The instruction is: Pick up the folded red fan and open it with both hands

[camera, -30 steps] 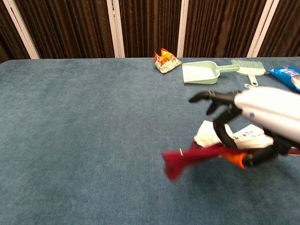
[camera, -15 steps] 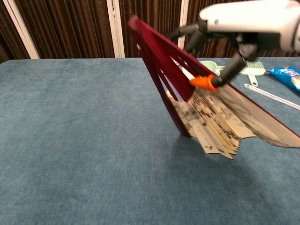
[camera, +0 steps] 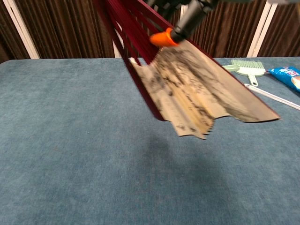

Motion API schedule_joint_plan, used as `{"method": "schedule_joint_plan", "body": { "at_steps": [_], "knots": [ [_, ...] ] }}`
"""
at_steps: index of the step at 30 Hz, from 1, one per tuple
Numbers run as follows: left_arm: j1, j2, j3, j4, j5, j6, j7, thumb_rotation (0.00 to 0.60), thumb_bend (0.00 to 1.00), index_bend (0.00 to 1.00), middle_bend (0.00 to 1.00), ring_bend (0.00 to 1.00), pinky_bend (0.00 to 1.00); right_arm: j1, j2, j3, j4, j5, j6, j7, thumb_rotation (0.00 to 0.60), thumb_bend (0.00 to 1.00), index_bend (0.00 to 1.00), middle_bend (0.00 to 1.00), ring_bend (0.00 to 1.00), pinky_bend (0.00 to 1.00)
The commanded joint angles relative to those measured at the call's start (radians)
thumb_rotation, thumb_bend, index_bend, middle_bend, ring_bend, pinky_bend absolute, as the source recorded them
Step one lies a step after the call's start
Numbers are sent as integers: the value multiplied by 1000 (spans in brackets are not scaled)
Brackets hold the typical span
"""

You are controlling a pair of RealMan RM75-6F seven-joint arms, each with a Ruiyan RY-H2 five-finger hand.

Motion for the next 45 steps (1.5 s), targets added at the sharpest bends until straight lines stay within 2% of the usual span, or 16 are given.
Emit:
{"method": "schedule_joint_plan", "body": {
  "at_steps": [1, 4, 11, 18, 25, 33, 45],
  "knots": [
    [-6, -3, 3, 4, 5, -9, -5, 600, 208, 48, 0, 0, 150, 59, -21, 14, -6, 48, 25, -46, 600, 551, 736, 121, 241, 174],
    [-16, -6, 5, 12, 14, -21, -26, 600, 208, 56, 0, 0, 151, 121, -79, 15, 2, 87, 59, -81, 600, 551, 736, 121, 244, 174],
    [-28, -16, 9, 24, 41, -19, -70, 600, 208, 109, 0, 0, 151, 184, -154, 14, 14, 119, 126, -121, 600, 552, 737, 121, 247, 174],
    [-71, -48, 20, 27, 100, -48, -169, 600, 208, 161, 0, 0, 151, 255, -218, 42, -13, 159, 177, -147, 600, 552, 736, 121, 247, 174],
    [-134, -57, 18, -41, 127, -106, -326, 600, 208, 226, 12, 0, 151, 331, -298, 25, -22, 207, 246, -224, 600, 551, 740, 121, 247, 188],
    [-206, -53, 33, -106, 138, -209, -456, 600, 208, 263, 30, 0, 151, 370, -370, 20, -33, 214, 335, -269, 600, 553, 750, 121, 247, 188],
    [-272, -82, 44, -156, 132, -297, -513, 600, 208, 357, 62, 0, 151, 377, -390, 22, -44, 208, 375, -273, 600, 554, 750, 121, 247, 188]
  ]
}}
